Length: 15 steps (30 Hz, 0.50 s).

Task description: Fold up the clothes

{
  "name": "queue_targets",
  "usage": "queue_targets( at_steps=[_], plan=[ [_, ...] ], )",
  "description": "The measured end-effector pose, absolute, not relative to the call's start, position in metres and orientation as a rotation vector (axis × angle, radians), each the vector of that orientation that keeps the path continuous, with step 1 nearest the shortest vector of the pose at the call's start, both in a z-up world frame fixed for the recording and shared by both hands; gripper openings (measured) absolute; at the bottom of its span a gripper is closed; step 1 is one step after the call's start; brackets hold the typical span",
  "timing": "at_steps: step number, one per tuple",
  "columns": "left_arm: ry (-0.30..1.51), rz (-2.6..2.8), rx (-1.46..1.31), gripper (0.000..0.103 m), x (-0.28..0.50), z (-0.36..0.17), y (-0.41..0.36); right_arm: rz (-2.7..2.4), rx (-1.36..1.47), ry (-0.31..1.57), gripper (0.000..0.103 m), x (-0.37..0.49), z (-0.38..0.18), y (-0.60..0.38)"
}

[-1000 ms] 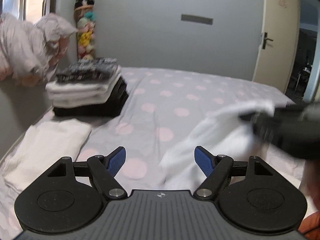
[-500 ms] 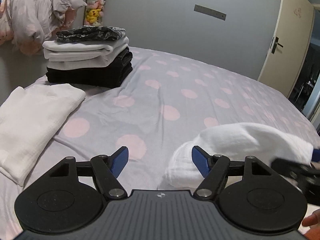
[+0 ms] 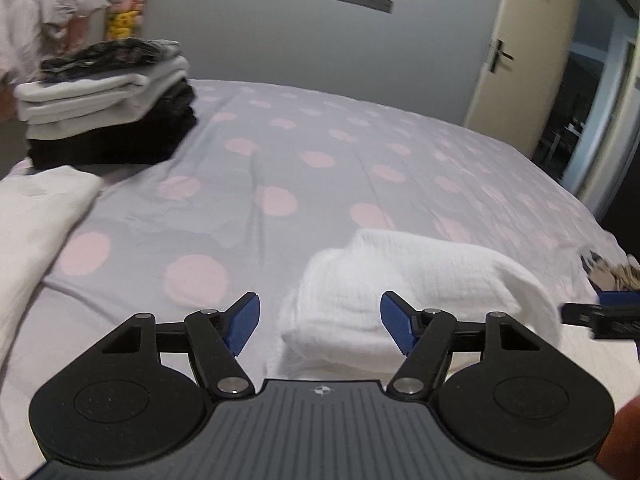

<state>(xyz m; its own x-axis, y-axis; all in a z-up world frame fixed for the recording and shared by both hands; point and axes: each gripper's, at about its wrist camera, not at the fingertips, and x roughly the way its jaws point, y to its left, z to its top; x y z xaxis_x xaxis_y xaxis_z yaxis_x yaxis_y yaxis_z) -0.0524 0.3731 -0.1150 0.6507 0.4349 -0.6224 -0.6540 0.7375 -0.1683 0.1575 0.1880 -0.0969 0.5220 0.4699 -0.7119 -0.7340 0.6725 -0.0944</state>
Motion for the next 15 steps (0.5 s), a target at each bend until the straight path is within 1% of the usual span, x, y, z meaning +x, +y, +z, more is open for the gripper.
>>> queue_targets(
  at_steps=[3, 6, 12, 13, 15],
  plan=[
    [0.637, 0.625, -0.378, 0.079, -0.043, -0.125, 0.371, 0.726, -0.397, 0.794, 0.081, 0.178, -0.117, 0.197],
    [0.689, 0.633, -0.376, 0.079, -0.037, -0.136, 0.374, 0.723, -0.432, 0.811, 0.081, 0.188, -0.136, 0.207],
    [0.738, 0.650, -0.393, 0.079, -0.034, -0.146, 0.384, 0.754, -0.437, 0.920, 0.082, 0.202, -0.172, 0.228],
    [0.741, 0.654, -0.391, 0.079, -0.034, -0.147, 0.385, 0.753, -0.447, 0.927, 0.081, 0.202, -0.177, 0.232],
    [0.747, 0.668, -0.383, 0.079, -0.034, -0.148, 0.387, 0.775, -0.454, 0.931, 0.071, 0.199, -0.181, 0.240]
  ],
)
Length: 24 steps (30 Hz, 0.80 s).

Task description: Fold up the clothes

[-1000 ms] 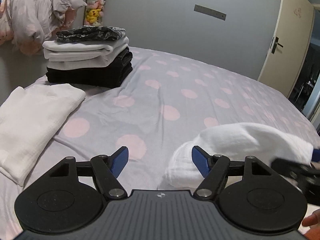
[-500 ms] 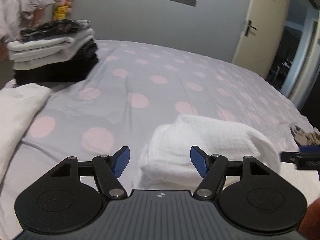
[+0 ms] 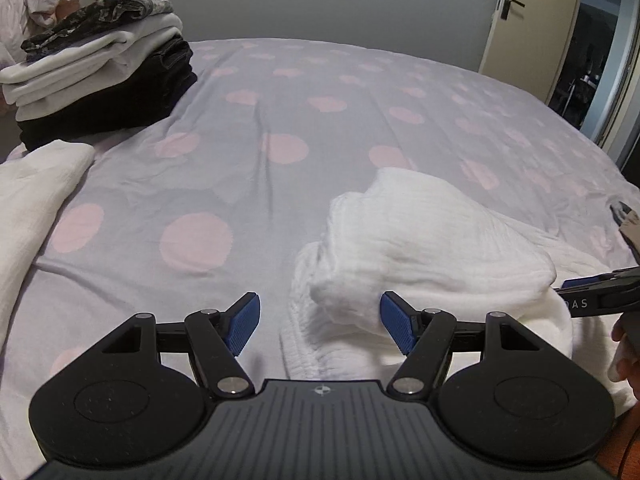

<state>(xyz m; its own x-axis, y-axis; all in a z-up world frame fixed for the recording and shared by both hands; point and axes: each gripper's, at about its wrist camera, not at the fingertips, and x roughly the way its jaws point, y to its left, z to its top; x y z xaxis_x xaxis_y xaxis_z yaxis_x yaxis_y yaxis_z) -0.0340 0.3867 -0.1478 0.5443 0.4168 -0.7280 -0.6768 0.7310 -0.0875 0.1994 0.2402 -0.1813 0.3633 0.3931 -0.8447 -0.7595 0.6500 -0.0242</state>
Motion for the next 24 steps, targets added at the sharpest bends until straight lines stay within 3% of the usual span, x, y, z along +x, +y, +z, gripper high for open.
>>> queue_targets(
  at_steps=[2, 3, 5, 17, 24],
  plan=[
    [0.756, 0.676, -0.372, 0.079, -0.034, -0.148, 0.388, 0.832, -0.437, 0.924, 0.033, 0.192, -0.179, 0.244],
    [0.761, 0.681, -0.370, 0.079, -0.033, -0.148, 0.388, 0.863, -0.435, 0.918, 0.021, 0.187, -0.176, 0.246],
    [0.766, 0.694, -0.367, 0.079, -0.034, -0.148, 0.389, 0.893, -0.481, 0.865, 0.012, 0.172, -0.170, 0.251],
    [0.720, 0.859, -0.316, 0.077, -0.066, -0.114, 0.388, 1.181, -0.428, 0.682, 0.009, 0.084, -0.101, 0.255],
    [0.718, 0.968, -0.370, 0.076, -0.097, -0.105, 0.397, 1.294, -0.524, 0.710, 0.009, 0.022, -0.126, 0.270]
  ],
)
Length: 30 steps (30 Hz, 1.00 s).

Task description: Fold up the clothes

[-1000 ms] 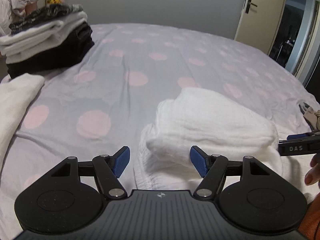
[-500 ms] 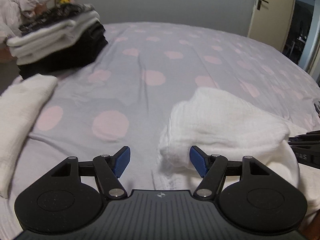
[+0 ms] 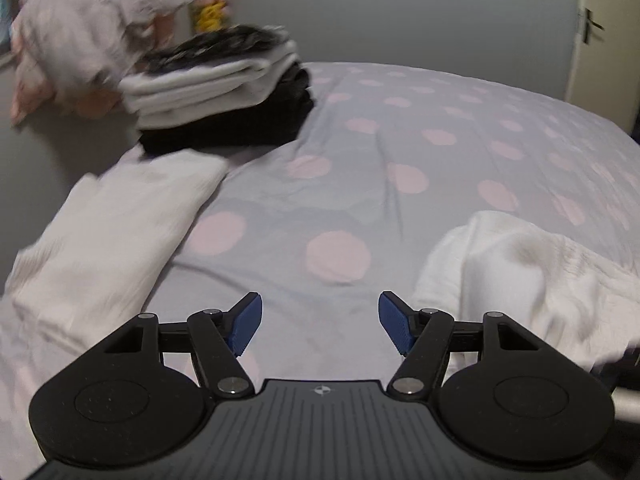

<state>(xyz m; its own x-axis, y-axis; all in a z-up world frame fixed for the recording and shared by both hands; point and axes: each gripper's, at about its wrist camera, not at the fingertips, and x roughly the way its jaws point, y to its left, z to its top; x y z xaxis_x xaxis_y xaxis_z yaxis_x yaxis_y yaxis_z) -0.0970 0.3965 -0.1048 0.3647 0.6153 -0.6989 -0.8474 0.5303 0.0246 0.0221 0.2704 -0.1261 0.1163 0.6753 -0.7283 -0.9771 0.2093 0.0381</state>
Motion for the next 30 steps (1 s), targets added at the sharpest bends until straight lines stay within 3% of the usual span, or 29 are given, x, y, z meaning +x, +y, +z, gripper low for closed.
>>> queue_targets(
  at_steps=[7, 8, 10, 17, 25, 30],
  plan=[
    [0.637, 0.912, -0.475, 0.076, -0.117, -0.098, 0.400, 1.286, -0.548, 0.697, 0.016, 0.007, -0.127, 0.254],
    [0.623, 0.895, -0.489, 0.076, -0.118, -0.097, 0.400, 1.283, -0.537, 0.697, 0.022, 0.009, -0.123, 0.249],
    [0.594, 0.855, -0.507, 0.076, -0.120, -0.093, 0.396, 1.272, -0.518, 0.689, 0.024, 0.013, -0.115, 0.239],
    [0.564, 0.721, -0.501, 0.076, -0.106, -0.091, 0.380, 1.213, -0.478, 0.646, 0.048, 0.038, -0.096, 0.201],
    [0.764, 0.822, -0.518, 0.076, -0.076, -0.125, 0.399, 1.011, -0.601, 0.628, 0.050, 0.102, -0.102, 0.196],
    [0.803, 0.760, -0.515, 0.076, -0.048, -0.145, 0.407, 0.889, -0.589, 0.774, 0.055, 0.176, -0.115, 0.211]
  ],
)
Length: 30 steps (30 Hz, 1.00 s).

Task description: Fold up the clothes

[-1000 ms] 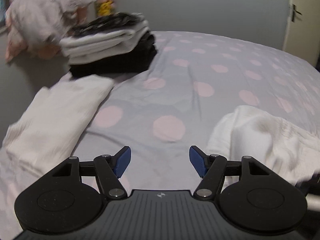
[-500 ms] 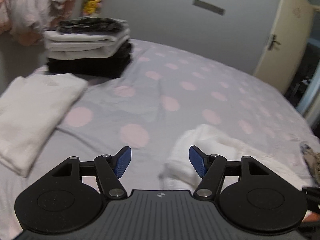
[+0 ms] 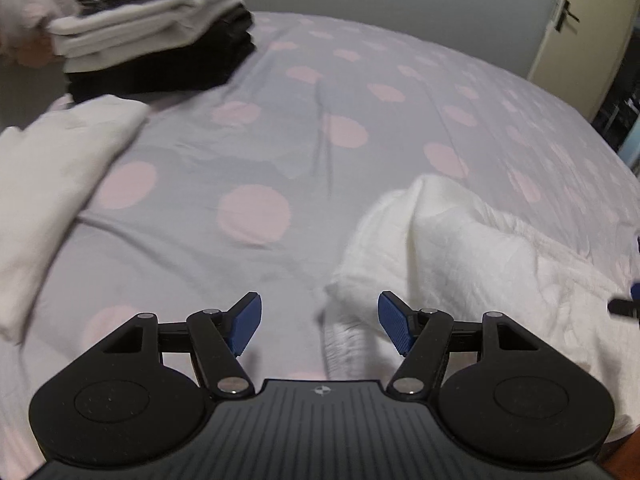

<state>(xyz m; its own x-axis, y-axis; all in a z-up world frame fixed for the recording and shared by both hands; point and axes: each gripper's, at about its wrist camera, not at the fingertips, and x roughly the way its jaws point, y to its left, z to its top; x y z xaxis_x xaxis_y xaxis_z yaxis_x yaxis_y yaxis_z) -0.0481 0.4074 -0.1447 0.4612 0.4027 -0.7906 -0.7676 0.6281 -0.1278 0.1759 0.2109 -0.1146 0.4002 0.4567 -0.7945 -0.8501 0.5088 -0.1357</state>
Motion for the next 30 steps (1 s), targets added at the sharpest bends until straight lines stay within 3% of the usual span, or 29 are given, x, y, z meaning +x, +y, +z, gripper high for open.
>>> queue_targets(
  at_steps=[7, 9, 12, 14, 15, 20, 21, 26, 30],
  plan=[
    [0.823, 0.678, -0.587, 0.076, -0.038, -0.174, 0.421, 0.785, -0.683, 0.840, 0.057, 0.251, -0.160, 0.232],
    [0.823, 0.654, -0.597, 0.059, -0.035, -0.179, 0.423, 0.760, -0.668, 0.903, 0.055, 0.266, -0.174, 0.233],
    [0.819, 0.616, -0.578, 0.036, -0.029, -0.179, 0.418, 0.760, -0.626, 0.963, 0.042, 0.272, -0.187, 0.229],
    [0.815, 0.608, -0.555, 0.027, -0.027, -0.176, 0.413, 0.778, -0.649, 0.930, 0.016, 0.264, -0.184, 0.228],
    [0.809, 0.616, -0.545, 0.024, -0.027, -0.174, 0.412, 0.781, -0.669, 0.908, 0.011, 0.259, -0.181, 0.228],
    [0.749, 0.677, -0.544, 0.019, -0.037, -0.160, 0.410, 0.752, -0.681, 0.791, 0.005, 0.250, -0.147, 0.215],
    [0.730, 0.699, -0.549, 0.018, -0.041, -0.156, 0.411, 0.738, -0.674, 0.771, 0.000, 0.253, -0.138, 0.213],
    [0.609, 0.823, -0.527, 0.017, -0.064, -0.126, 0.412, 0.612, -0.631, 0.592, 0.000, 0.260, -0.081, 0.185],
    [0.535, 0.915, -0.481, 0.016, -0.083, -0.101, 0.409, 0.622, -0.593, 0.597, 0.000, 0.262, -0.051, 0.168]
  ],
)
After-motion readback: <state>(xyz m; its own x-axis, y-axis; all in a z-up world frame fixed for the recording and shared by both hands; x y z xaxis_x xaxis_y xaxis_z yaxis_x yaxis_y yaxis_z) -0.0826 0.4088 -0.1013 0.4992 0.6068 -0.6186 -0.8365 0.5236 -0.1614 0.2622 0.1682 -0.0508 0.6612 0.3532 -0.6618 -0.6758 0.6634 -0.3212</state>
